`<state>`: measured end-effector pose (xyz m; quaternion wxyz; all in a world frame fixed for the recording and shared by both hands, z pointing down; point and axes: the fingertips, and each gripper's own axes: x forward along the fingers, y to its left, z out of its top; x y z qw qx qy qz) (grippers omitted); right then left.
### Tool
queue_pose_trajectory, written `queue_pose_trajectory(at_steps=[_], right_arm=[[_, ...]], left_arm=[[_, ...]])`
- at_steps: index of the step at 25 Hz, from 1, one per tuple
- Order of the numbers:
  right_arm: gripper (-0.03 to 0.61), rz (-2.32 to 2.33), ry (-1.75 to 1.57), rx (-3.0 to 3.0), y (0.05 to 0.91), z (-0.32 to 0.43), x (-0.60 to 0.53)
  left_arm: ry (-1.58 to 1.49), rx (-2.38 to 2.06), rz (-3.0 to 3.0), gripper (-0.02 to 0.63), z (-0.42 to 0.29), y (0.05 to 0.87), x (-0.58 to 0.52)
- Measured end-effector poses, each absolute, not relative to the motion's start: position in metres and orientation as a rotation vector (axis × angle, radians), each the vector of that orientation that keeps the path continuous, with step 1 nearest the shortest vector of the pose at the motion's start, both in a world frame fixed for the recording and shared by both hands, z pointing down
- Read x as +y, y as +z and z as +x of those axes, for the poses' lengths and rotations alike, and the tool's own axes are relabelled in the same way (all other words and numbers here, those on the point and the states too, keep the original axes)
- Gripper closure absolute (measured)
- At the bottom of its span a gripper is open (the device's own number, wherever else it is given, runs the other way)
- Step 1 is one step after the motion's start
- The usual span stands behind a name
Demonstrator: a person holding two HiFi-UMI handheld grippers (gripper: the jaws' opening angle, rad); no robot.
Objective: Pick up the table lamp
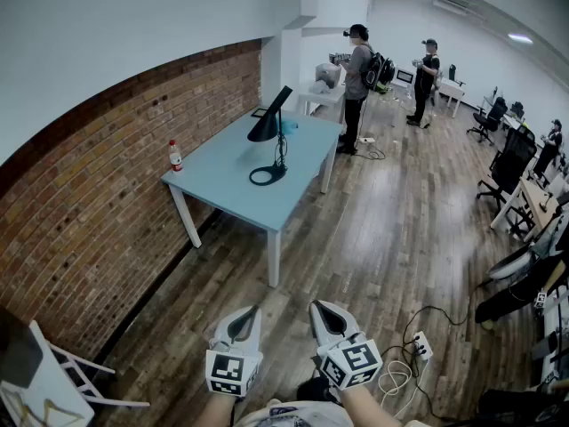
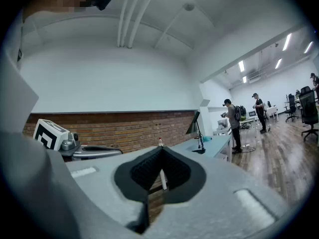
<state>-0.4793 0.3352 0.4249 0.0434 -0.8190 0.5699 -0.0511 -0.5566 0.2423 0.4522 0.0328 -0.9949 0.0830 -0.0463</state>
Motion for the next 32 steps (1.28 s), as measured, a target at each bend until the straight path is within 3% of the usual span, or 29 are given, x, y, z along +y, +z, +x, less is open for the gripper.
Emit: queue_pose_trajectory(at_steps=[18,32], right_arm=[[0.58,-2.526,-0.123,1.723,0.417,-0.461,0.319],[0.58,-2.435,-0.17,1.799,0.425,-0.336,0.262]], left_arm=[[-0.142,0.177,-3.065,0.623,-0.525,0.444,0.23],[-0.22,0.285,-3.041,0.623,-0.41,0.454,0.177]])
